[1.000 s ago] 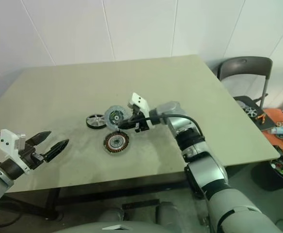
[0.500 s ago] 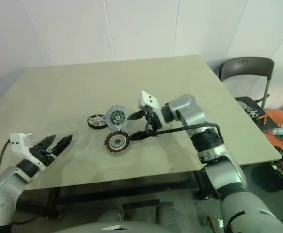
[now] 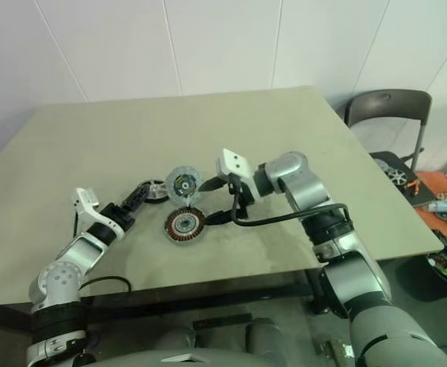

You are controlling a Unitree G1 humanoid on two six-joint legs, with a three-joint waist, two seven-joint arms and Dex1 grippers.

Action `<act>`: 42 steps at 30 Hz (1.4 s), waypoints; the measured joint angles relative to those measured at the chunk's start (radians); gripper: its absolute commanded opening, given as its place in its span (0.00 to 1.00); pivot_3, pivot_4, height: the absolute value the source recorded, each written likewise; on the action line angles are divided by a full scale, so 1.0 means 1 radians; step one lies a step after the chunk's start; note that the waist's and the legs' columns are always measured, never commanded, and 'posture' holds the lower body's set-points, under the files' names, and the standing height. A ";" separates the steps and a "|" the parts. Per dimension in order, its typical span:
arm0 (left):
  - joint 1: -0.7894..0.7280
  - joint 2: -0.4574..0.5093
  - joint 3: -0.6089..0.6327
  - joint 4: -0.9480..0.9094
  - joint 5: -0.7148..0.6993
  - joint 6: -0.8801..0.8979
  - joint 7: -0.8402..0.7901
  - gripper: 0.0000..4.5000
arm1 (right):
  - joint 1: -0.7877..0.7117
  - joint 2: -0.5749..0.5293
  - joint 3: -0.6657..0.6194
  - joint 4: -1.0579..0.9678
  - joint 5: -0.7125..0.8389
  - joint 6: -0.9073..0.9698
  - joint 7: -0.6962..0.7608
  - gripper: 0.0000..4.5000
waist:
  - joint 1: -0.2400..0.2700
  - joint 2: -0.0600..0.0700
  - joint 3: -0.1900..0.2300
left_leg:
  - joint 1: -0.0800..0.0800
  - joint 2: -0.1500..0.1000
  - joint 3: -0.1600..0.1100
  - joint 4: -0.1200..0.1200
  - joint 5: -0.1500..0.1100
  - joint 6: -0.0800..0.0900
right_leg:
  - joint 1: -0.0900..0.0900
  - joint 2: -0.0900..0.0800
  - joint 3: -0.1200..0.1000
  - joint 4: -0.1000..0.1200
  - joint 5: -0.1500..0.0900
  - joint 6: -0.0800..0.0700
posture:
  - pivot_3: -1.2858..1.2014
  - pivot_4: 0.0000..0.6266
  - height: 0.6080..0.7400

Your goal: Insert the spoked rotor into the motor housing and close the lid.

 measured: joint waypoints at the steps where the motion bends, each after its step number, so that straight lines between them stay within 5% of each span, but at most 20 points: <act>1: -0.009 -0.006 0.009 0.021 -0.014 0.005 0.009 1.00 | 0.000 -0.001 0.000 -0.002 0.000 0.000 0.000 0.99 | 0.001 0.000 0.000 | 0.000 0.000 0.000 0.000 0.000 0.000 | 0.000 0.000 0.000 0.000 0.000 0.000 | 0.52 0.00 1.00; 11: -0.050 -0.070 0.068 0.096 -0.101 0.002 0.051 1.00 | 0.005 -0.003 0.000 -0.024 0.009 0.002 -0.006 0.99 | 0.006 -0.002 0.000 | 0.000 0.000 0.000 0.001 0.000 0.000 | 0.001 0.000 0.000 -0.001 0.000 0.000 | 0.52 0.00 1.00; 15: -0.064 -0.083 0.088 0.133 -0.128 0.002 0.064 0.81 | 0.005 -0.003 -0.001 -0.024 0.009 0.003 -0.013 1.00 | 0.007 -0.002 0.000 | 0.000 0.000 0.000 0.001 0.000 0.000 | 0.001 0.000 0.000 -0.001 0.000 0.000 | 0.52 0.00 1.00; 25: -0.115 -0.101 0.145 0.180 -0.209 0.002 0.128 0.03 | 0.005 0.005 -0.002 -0.024 0.010 0.003 -0.035 1.00 | 0.025 -0.002 0.000 | -0.001 0.000 0.000 0.001 0.000 0.000 | 0.001 0.000 0.000 -0.002 0.000 0.000 | 0.52 0.00 1.00; 42: -0.023 -0.099 0.136 0.078 -0.267 0.054 0.182 0.00 | 0.005 0.005 -0.003 -0.019 0.011 0.000 -0.053 1.00 | 0.023 -0.002 0.000 | 0.000 0.000 0.001 0.000 0.000 0.000 | 0.001 0.000 0.000 -0.002 0.000 0.000 | 0.52 0.00 1.00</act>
